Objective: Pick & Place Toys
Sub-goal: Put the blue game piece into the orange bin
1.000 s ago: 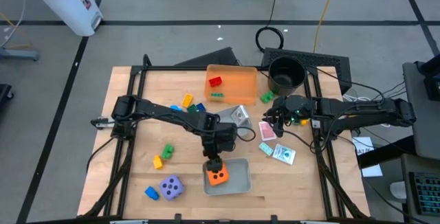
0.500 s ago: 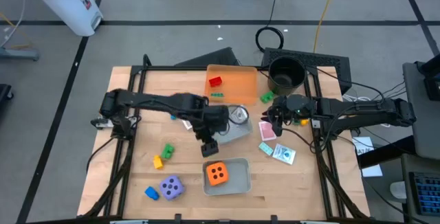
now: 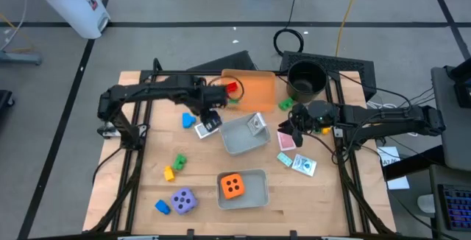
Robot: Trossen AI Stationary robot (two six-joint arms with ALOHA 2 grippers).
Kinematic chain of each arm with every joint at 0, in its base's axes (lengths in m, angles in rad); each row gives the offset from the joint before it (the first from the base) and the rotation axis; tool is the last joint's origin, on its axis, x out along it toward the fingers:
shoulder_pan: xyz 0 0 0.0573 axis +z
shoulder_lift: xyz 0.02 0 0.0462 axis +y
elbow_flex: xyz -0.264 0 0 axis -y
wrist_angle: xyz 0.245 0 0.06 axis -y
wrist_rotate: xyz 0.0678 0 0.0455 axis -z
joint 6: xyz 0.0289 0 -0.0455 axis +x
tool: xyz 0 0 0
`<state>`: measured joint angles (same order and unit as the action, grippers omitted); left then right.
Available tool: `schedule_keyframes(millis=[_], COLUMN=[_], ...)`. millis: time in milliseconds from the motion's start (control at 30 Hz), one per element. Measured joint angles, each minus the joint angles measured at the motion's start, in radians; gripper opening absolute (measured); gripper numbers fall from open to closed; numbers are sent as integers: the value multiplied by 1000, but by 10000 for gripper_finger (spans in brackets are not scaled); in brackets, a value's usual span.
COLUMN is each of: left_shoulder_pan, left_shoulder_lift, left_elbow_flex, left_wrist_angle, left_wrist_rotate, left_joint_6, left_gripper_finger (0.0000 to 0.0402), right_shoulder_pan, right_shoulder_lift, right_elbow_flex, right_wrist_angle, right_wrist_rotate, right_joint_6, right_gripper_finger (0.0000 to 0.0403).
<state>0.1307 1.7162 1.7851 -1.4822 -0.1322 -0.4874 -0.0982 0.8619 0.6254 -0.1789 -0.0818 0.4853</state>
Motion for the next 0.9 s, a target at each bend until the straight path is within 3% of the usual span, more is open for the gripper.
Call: schedule_keyframes(millis=[167, 400, 600, 900], left_shoulder_pan=[103, 195, 219, 225], left_shoulder_lift=[2, -38, -203, -513], left_elbow_flex=[-123, -386, -644, -1013], left_wrist_angle=[138, 390, 524, 711], left_wrist_rotate=[19, 172, 215, 210], left_joint_6=[42, 53, -39, -346], left_gripper_finger=[211, 211, 211, 211], right_shoulder_pan=[0, 1, 0, -32], right_shoulder_lift=[0, 0, 0, 0], right_elbow_flex=[0, 0, 0, 0], right_wrist_angle=[18, 10, 12, 121], right_wrist_rotate=[-1, 0, 2, 60], right_joint_6=[31, 25, 19, -30], right_gripper_finger=[105, 105, 104, 105])
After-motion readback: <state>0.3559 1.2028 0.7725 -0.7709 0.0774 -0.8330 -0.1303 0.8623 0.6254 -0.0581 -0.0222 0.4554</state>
